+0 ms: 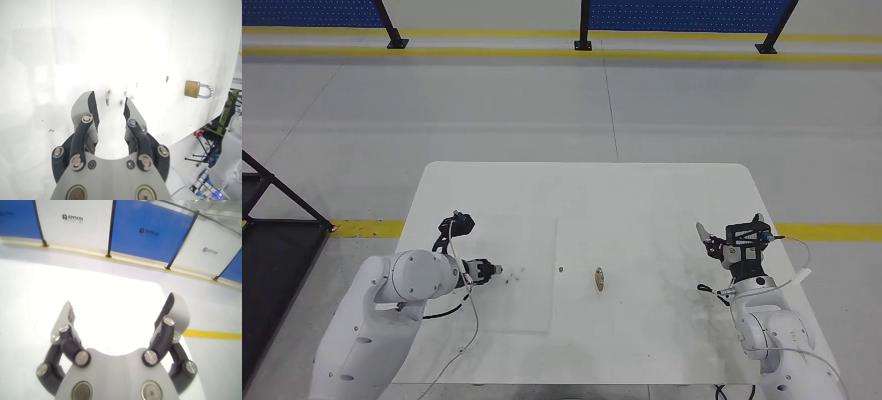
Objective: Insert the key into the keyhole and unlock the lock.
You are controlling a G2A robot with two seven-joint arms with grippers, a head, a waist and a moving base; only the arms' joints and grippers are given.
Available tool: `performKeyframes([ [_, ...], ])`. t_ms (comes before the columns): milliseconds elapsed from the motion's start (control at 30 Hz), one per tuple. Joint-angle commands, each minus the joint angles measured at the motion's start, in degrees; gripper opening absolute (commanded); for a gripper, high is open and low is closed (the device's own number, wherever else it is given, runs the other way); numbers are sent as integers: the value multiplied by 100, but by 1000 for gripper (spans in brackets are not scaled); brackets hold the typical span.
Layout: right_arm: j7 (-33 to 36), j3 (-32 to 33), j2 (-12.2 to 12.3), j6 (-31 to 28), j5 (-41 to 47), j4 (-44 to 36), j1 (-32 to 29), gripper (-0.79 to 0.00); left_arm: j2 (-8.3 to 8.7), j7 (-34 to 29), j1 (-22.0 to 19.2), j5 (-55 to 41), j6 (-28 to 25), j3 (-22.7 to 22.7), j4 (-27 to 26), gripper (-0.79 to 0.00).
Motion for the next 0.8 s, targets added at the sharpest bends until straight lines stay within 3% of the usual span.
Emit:
performKeyframes([
  [0,0,0,0,0,0,0,0,0,4,-4,-25,14,0,30,13,-446],
  [467,0,0,0,0,0,0,0,0,35,-25,-172,26,22,167,153,-570],
  [767,0,0,0,0,0,0,0,0,51,11,-228,12,52,235,242,-591],
])
